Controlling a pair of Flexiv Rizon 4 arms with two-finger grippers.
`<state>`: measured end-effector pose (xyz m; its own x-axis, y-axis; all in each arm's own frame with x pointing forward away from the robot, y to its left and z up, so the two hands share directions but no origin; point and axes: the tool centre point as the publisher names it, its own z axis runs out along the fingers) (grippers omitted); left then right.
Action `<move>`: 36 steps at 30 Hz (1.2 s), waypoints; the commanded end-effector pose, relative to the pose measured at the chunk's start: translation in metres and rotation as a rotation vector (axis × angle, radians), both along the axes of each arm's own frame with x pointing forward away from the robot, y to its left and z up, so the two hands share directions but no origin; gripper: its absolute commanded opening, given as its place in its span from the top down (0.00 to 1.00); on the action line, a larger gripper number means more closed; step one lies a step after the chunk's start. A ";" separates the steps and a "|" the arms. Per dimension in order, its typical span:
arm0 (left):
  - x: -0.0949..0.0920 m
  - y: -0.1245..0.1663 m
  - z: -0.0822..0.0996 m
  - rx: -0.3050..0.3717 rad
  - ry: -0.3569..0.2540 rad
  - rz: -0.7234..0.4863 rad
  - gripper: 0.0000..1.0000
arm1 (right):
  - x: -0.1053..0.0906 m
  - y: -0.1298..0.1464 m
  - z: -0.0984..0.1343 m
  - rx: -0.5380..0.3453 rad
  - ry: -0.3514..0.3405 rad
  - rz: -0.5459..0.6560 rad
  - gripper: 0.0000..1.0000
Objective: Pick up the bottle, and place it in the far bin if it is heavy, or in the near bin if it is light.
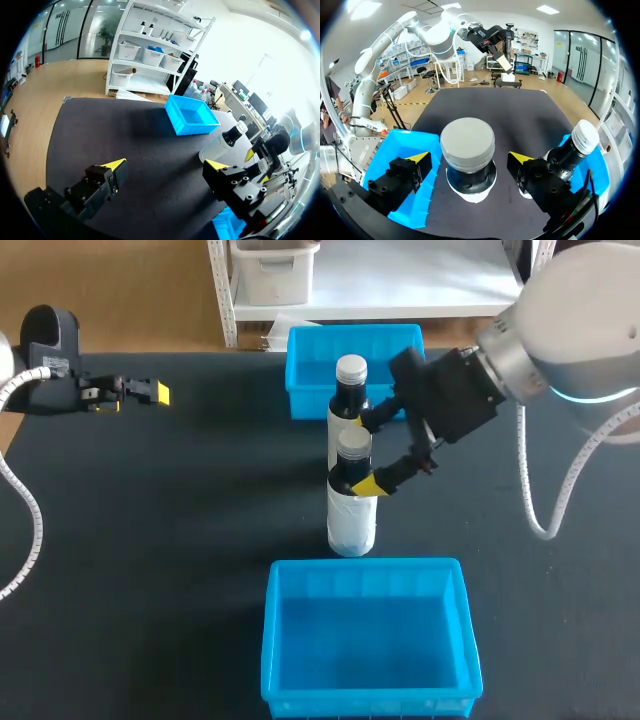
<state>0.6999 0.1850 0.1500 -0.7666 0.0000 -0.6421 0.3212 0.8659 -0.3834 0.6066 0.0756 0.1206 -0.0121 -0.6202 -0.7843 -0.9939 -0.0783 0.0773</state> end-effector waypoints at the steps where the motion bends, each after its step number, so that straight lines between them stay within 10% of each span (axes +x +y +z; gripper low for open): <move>1: 0.000 0.000 0.000 0.000 0.000 0.000 0.00 | 0.001 0.007 0.000 -0.015 0.003 0.002 0.00; 24: 0.000 0.000 0.000 0.000 0.000 0.000 0.00 | 0.000 0.012 0.000 -0.044 -0.001 -0.025 0.01; 36: 0.000 0.000 0.000 0.000 0.000 0.000 0.00 | 0.001 0.010 -0.001 -0.043 -0.002 -0.026 0.39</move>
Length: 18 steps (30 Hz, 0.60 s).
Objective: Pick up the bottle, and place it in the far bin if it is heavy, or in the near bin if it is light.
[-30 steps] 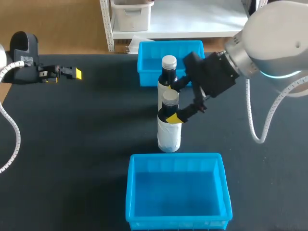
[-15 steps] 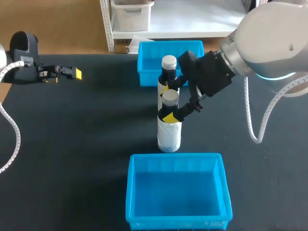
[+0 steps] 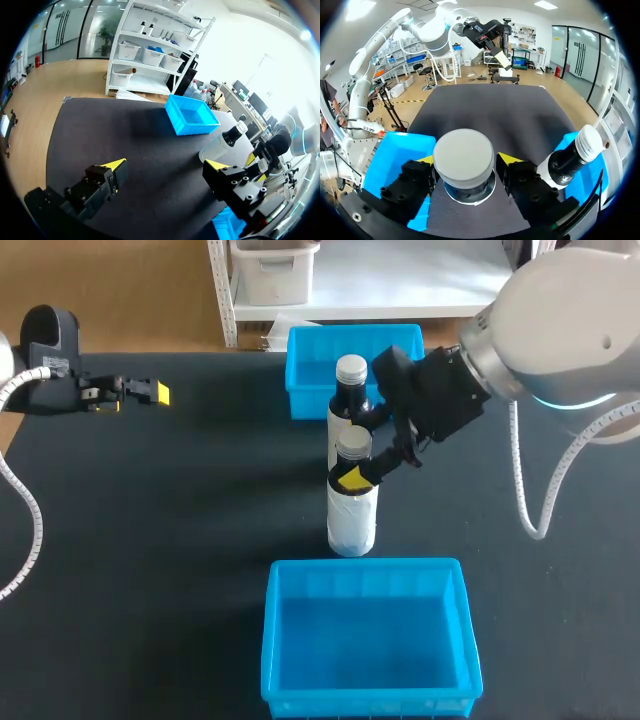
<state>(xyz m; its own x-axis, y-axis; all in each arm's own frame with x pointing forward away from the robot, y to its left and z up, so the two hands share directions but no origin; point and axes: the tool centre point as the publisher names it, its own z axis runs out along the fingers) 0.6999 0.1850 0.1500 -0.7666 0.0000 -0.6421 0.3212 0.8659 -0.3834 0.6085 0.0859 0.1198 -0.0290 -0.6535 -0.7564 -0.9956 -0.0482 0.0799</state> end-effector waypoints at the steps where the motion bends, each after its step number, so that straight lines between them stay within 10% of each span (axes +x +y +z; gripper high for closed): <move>1: 0.000 0.000 0.000 0.000 0.000 0.000 0.00 | -0.001 0.000 0.000 0.001 -0.001 0.001 0.41; 18: 0.000 0.000 0.000 0.000 0.000 0.000 0.00 | -0.002 -0.001 -0.002 0.001 0.001 0.008 0.57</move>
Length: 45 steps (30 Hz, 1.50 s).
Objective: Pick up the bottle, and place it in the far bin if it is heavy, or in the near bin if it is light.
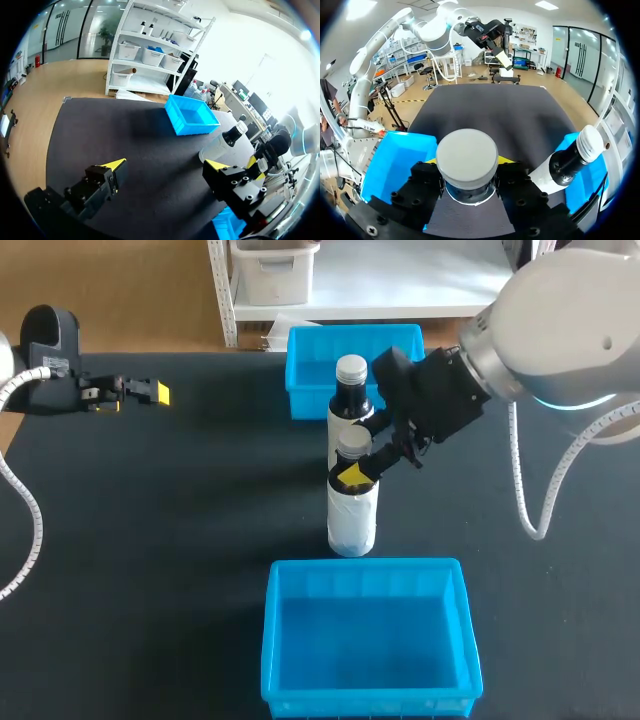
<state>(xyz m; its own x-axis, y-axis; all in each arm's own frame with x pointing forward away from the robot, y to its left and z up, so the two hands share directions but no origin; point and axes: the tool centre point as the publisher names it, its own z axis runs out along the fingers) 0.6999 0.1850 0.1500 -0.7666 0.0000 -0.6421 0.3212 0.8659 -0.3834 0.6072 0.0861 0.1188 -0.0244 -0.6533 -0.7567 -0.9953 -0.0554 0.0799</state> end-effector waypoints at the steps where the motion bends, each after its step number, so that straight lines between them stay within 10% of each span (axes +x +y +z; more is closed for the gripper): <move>1: 0.000 0.000 0.000 0.000 0.000 0.000 0.00 | -0.001 -0.001 -0.001 0.001 0.001 0.001 0.60; 7: 0.000 0.000 0.000 0.000 0.000 0.000 0.00 | -0.003 -0.002 0.000 0.002 -0.002 0.003 1.00; 45: 0.000 0.000 0.000 0.000 0.000 0.000 0.00 | 0.000 -0.078 0.074 -0.057 -0.077 -0.077 1.00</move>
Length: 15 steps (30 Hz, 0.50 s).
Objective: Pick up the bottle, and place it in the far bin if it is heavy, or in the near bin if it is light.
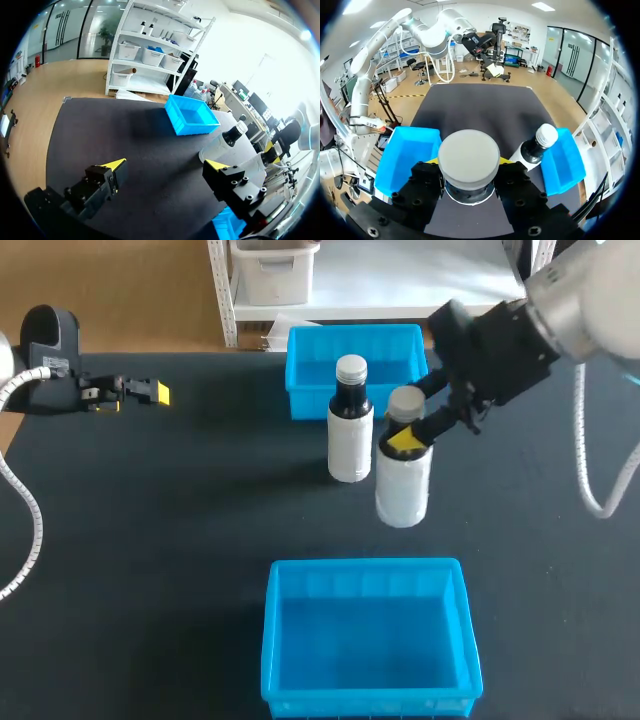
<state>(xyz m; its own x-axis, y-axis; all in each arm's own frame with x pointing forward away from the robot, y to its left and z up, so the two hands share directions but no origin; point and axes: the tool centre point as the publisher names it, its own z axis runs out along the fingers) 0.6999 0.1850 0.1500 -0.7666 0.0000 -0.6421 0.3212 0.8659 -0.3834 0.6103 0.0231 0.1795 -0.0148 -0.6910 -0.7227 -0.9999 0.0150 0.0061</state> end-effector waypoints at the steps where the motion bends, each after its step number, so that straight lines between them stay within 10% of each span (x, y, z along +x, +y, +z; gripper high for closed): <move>1: 0.000 0.000 0.000 0.000 0.000 0.000 0.00 | -0.001 -0.021 0.015 -0.007 -0.003 -0.015 1.00; 15: 0.000 0.000 0.000 0.000 0.000 0.000 0.00 | 0.039 -0.085 0.028 -0.031 0.014 -0.082 1.00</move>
